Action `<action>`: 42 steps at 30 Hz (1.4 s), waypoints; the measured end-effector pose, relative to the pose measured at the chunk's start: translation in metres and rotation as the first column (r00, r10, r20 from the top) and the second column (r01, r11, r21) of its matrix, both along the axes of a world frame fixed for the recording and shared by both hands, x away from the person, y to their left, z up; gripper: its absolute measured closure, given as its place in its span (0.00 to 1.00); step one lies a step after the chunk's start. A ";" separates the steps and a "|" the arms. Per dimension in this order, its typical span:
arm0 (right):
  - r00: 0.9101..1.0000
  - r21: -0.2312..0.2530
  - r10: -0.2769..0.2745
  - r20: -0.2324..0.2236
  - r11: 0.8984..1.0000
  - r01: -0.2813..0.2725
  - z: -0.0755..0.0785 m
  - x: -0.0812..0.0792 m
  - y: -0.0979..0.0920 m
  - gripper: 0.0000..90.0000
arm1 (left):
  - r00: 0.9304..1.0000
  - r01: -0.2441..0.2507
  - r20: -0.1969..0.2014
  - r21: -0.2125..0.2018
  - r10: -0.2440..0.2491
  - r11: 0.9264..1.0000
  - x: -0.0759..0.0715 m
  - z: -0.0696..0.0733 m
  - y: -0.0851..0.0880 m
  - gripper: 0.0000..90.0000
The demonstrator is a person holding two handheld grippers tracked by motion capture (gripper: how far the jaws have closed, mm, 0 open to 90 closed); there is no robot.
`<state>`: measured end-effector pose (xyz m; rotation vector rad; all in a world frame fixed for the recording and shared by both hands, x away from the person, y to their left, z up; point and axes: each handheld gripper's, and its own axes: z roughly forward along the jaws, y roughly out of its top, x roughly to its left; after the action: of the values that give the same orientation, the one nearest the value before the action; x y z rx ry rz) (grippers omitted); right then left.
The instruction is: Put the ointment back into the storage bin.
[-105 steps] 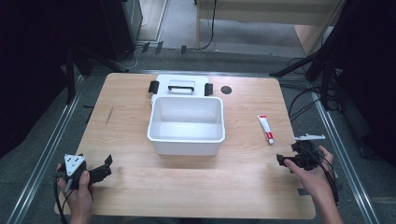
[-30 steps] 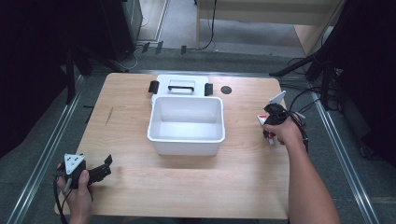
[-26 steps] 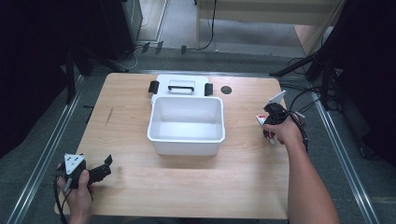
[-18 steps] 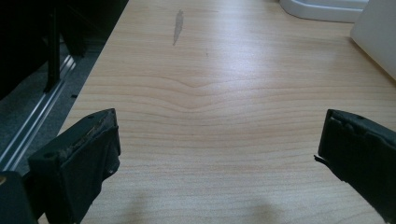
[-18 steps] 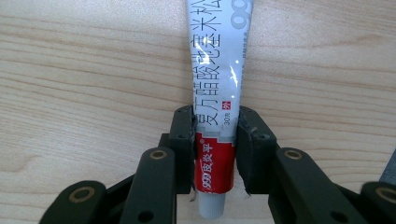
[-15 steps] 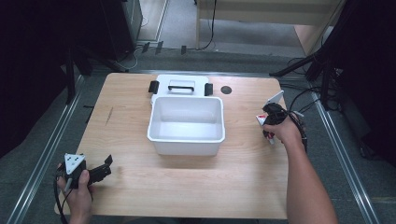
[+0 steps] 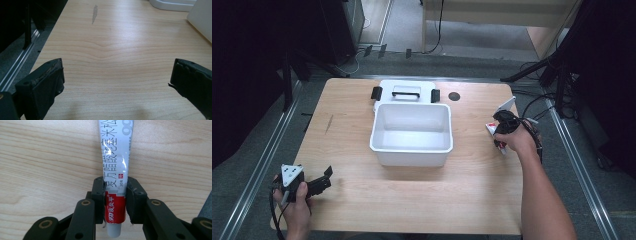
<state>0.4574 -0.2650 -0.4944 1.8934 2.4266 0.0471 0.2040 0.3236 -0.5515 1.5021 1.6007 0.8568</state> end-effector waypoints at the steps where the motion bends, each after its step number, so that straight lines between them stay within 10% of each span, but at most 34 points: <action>1: 1.000 0.006 0.002 0.004 1.000 -0.002 0.004 -0.001 0.001 0.80 | 1.000 0.001 0.000 0.000 -0.001 1.000 0.000 0.000 0.000 0.00; 42: 0.978 0.074 0.200 0.064 0.976 -0.205 0.089 -0.016 0.072 0.80 | 1.000 0.003 0.000 -0.003 -0.003 1.000 0.000 0.000 0.000 0.00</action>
<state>0.4411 -0.1926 -0.4055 1.6409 2.6065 0.2079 0.2038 0.3240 -0.5514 1.5026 1.5981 0.8526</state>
